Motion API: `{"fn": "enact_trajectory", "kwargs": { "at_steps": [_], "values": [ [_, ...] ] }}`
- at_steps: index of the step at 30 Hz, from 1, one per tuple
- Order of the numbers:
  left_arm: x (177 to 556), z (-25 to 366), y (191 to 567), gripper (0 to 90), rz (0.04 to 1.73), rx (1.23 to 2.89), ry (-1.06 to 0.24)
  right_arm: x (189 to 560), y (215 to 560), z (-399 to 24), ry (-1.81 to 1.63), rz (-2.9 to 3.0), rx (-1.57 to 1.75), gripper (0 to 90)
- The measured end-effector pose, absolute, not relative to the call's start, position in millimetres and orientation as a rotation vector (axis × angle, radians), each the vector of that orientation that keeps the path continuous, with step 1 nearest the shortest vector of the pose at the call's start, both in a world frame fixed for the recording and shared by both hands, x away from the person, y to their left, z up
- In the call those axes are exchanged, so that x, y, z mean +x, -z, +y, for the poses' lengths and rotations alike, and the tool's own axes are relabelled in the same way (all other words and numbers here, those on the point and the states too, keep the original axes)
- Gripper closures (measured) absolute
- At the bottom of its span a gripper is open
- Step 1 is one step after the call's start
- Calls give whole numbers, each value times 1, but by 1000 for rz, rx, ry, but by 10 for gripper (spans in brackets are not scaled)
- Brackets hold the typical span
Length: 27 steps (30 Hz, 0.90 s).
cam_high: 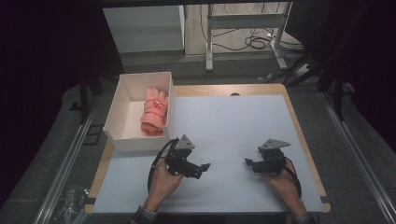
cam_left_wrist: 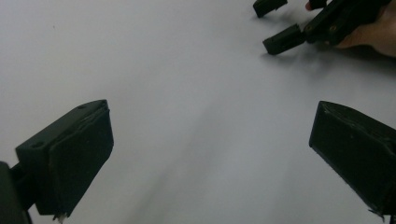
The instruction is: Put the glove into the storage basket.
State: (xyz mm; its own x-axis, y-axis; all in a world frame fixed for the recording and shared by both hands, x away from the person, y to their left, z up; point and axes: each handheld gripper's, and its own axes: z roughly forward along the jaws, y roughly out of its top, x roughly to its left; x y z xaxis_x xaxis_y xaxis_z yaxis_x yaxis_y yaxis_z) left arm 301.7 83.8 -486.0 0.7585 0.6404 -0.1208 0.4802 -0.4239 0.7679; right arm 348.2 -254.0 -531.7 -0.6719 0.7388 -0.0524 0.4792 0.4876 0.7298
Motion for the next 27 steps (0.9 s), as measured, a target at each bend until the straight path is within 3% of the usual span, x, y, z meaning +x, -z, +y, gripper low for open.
{"fn": "enact_trajectory", "kwargs": {
  "at_steps": [27],
  "values": [
    [288,105,547,3,951,2121,-197,348,532,-254,-1000,2377,1019,236]
  ]
}}
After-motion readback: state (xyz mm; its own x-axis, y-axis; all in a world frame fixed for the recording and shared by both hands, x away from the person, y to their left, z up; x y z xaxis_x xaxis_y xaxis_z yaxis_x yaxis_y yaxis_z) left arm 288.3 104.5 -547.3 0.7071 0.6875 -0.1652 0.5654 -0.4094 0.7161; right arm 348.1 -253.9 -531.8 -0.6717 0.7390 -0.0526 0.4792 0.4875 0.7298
